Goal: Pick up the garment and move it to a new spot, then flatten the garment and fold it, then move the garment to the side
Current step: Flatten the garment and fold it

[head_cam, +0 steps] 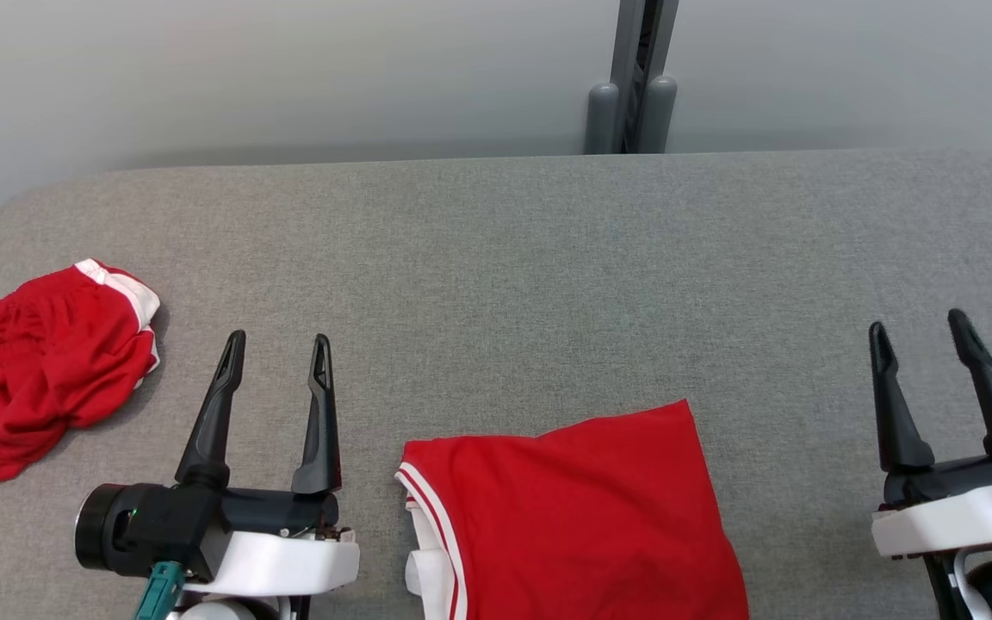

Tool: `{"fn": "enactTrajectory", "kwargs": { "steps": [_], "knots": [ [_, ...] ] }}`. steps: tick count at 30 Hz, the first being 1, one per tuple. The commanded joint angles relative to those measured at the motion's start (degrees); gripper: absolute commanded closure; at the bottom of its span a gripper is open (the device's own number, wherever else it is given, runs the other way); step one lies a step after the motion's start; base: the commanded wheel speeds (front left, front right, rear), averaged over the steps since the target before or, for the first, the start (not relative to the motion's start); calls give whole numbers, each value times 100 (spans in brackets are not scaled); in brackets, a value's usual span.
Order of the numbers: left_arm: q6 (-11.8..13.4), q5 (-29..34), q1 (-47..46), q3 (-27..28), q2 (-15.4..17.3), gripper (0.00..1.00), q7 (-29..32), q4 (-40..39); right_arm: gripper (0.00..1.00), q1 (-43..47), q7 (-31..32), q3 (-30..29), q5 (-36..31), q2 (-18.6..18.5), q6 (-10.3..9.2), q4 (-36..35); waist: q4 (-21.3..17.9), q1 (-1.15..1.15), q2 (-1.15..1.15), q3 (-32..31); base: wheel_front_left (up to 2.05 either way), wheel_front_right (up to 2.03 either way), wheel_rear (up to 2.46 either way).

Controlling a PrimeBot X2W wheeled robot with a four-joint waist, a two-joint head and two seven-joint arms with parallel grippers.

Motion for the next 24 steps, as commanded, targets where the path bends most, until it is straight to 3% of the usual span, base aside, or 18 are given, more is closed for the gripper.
{"fn": "enactTrajectory", "kwargs": {
  "steps": [1,9,24],
  "knots": [
    [-3,72,73,23,18,0,-18,-23,0,43,-65,-29,-86,-32,0,19,-15,0,0,-4,0,0,0],
    [42,72,223,-23,20,0,-18,52,0,233,-146,-248,-225,351,1,78,-58,0,0,23,0,0,0],
    [-6,65,130,-15,19,0,-18,109,0,186,-147,-531,101,526,1,86,6,0,0,87,0,0,0]
  ]
}}
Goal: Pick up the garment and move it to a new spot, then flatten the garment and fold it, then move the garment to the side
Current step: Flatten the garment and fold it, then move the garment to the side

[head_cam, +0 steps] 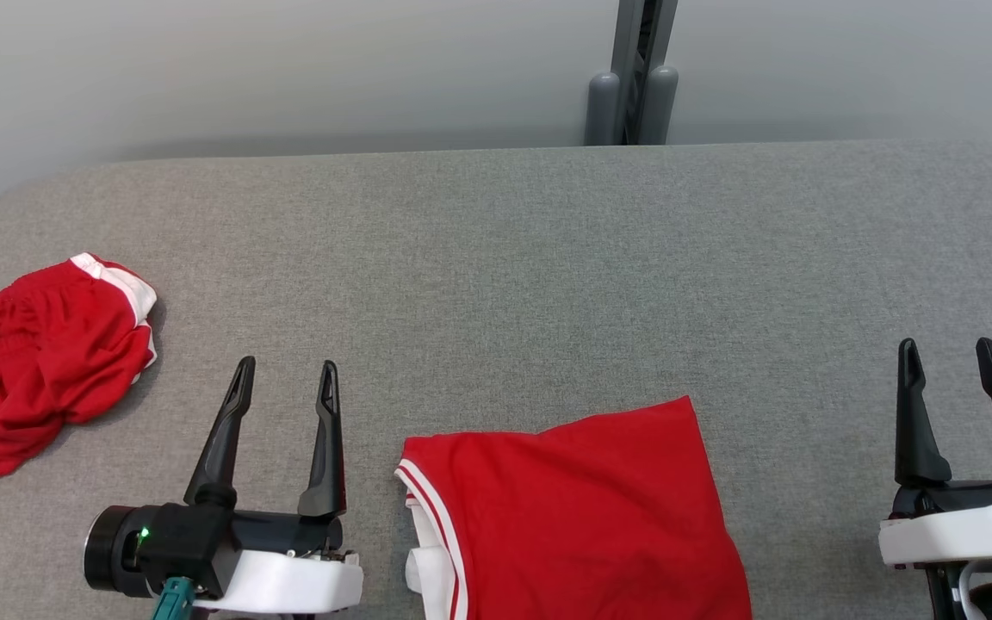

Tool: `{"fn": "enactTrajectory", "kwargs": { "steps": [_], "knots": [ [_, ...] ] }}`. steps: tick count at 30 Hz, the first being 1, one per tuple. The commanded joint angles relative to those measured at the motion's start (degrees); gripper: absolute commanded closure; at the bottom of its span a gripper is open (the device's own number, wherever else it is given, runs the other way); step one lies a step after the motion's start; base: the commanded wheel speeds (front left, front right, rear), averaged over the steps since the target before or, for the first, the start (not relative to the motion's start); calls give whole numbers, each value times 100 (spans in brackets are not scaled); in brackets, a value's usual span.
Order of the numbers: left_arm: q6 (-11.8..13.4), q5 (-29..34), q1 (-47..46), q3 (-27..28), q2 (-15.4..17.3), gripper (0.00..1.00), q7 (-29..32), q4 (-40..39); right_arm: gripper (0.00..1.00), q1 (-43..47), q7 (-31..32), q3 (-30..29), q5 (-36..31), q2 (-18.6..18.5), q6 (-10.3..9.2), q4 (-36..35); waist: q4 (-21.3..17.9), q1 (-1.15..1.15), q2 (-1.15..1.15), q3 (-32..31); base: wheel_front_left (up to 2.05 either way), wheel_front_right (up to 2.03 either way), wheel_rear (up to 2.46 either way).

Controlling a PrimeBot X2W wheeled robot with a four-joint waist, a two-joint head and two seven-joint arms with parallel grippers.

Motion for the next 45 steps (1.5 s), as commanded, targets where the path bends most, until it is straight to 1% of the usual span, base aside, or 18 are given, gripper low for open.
{"fn": "enactTrajectory", "kwargs": {
  "steps": [1,31,40,42,44,45],
  "knots": [
    [10,5,-71,-5,19,0,-18,7,0,-36,-31,3,-32,-47,1,27,5,0,0,2,0,0,0],
    [-10,-15,-120,-18,19,0,-18,54,0,-59,-32,30,-133,-34,1,68,19,0,0,29,0,0,0],
    [16,-44,-142,-44,19,0,-18,60,0,-65,-32,85,-33,-72,1,135,34,0,0,64,0,0,0],
    [34,-51,-139,-43,19,0,-18,56,0,-8,-32,254,71,-90,1,247,37,0,0,71,0,0,0],
    [41,-64,-127,-48,18,0,-18,52,0,41,11,541,256,-207,1,422,37,0,0,94,0,0,0],
    [45,-72,-142,-64,19,0,-18,52,0,50,117,874,596,-298,1,549,42,0,0,141,0,0,0]
  ]
}}
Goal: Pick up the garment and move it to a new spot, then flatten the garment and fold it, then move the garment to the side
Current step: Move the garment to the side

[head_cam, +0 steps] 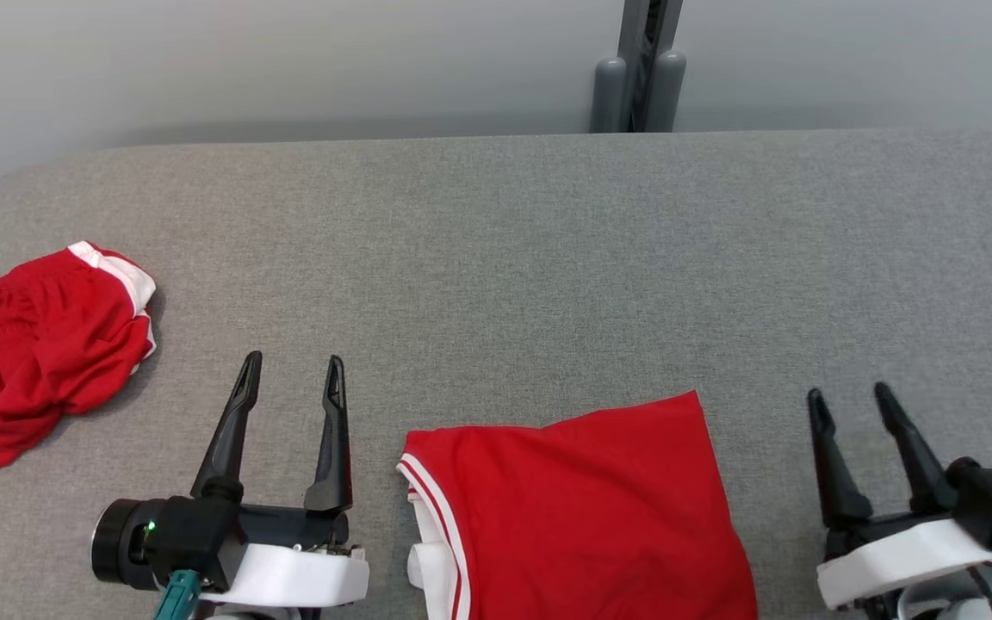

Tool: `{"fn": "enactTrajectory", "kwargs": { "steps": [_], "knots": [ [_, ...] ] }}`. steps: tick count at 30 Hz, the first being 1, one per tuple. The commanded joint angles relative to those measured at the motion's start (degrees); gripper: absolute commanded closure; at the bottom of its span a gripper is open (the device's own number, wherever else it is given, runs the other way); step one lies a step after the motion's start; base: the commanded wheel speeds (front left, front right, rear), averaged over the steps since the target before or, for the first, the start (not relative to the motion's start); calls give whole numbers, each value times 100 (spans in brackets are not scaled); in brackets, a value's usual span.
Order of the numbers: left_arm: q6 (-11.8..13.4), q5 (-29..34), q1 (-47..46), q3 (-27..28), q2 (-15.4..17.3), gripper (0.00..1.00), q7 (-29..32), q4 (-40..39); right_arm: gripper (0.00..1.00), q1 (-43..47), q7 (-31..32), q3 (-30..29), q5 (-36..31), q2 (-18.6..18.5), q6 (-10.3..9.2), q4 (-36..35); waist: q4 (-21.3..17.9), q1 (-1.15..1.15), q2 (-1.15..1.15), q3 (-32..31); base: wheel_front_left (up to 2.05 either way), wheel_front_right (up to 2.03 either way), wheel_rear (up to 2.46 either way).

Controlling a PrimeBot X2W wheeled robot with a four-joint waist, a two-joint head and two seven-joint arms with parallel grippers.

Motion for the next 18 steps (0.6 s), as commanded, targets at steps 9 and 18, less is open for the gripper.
{"fn": "enactTrajectory", "kwargs": {
  "steps": [9,18],
  "knots": [
    [54,-56,-217,-81,19,0,-18,-2,0,59,815,1537,1200,-614,1,220,47,0,0,318,0,0,0],
    [47,-89,-389,-167,19,0,-18,46,0,-45,1258,2035,1968,-870,1,301,149,0,0,499,0,0,0]
  ]
}}
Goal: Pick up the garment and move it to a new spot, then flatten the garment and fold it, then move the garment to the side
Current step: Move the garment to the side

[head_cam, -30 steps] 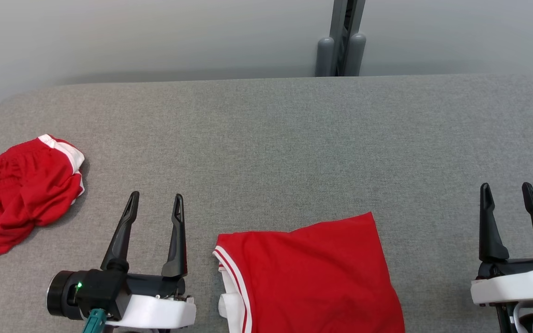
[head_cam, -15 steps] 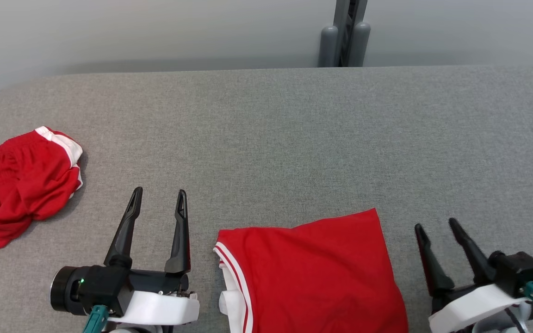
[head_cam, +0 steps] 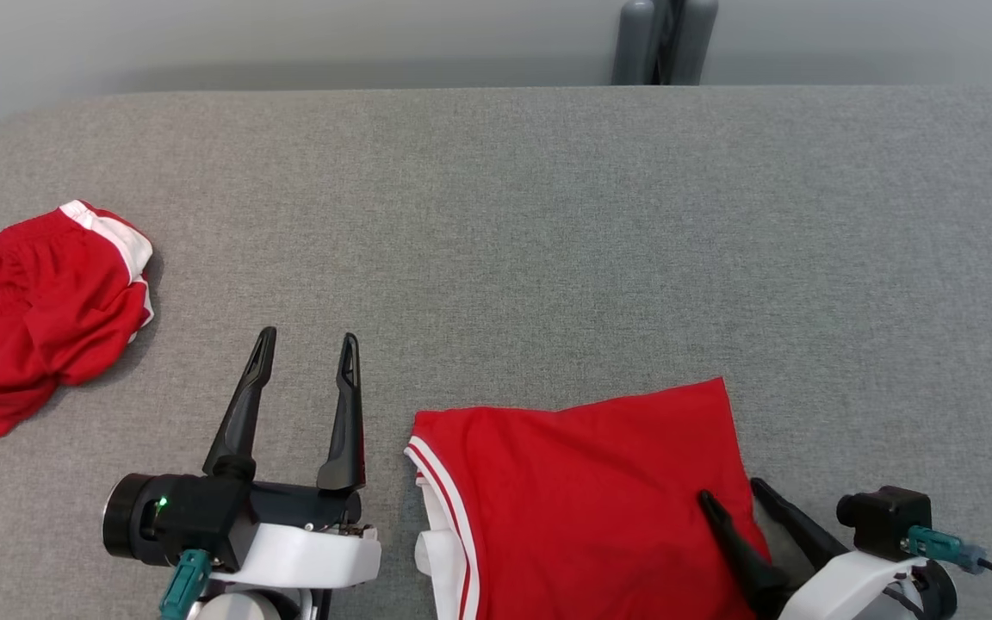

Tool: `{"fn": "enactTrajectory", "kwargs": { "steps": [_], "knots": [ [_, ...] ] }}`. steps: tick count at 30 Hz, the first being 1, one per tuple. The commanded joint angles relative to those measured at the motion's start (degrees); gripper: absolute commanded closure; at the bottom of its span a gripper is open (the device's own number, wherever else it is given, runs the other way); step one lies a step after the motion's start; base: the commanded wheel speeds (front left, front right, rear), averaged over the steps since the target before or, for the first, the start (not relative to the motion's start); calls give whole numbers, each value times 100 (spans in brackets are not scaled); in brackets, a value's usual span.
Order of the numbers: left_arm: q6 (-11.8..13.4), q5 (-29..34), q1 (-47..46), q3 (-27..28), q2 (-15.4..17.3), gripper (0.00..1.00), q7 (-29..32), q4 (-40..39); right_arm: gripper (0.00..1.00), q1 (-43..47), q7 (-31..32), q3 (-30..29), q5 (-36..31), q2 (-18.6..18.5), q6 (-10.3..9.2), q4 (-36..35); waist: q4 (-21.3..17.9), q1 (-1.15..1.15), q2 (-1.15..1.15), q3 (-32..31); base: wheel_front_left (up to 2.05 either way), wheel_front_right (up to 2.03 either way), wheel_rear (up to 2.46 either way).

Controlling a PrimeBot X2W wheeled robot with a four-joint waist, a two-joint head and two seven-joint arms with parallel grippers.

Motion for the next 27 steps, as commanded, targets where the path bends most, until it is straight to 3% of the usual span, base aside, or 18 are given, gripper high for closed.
{"fn": "enactTrajectory", "kwargs": {
  "steps": [1,7,8,9,10,19,27],
  "knots": [
    [1,-33,-124,0,19,0,-18,6,0,-48,46,30,39,-45,1,10,15,0,0,15,0,0,0],
    [-17,-17,-154,7,19,0,-18,27,0,-148,331,321,324,-125,1,62,63,0,0,76,0,0,0],
    [-19,4,-162,1,19,0,-18,33,46,-173,363,359,340,-149,1,73,67,0,0,80,0,0,0],
    [-21,16,-168,-5,19,0,-18,35,81,-197,359,382,366,-162,1,80,71,0,0,83,0,0,0],
    [-23,22,-171,-11,19,0,-18,38,100,-220,355,401,381,-172,1,82,73,0,0,84,0,0,0],
    [-94,153,-167,-143,18,0,-18,4,100,-614,217,509,188,-566,-1,100,-48,0,0,109,0,0,0],
    [-271,262,-373,-419,20,0,-18,-101,100,-1072,435,454,89,-1355,0,63,-352,0,0,230,0,0,0]
  ]
}}
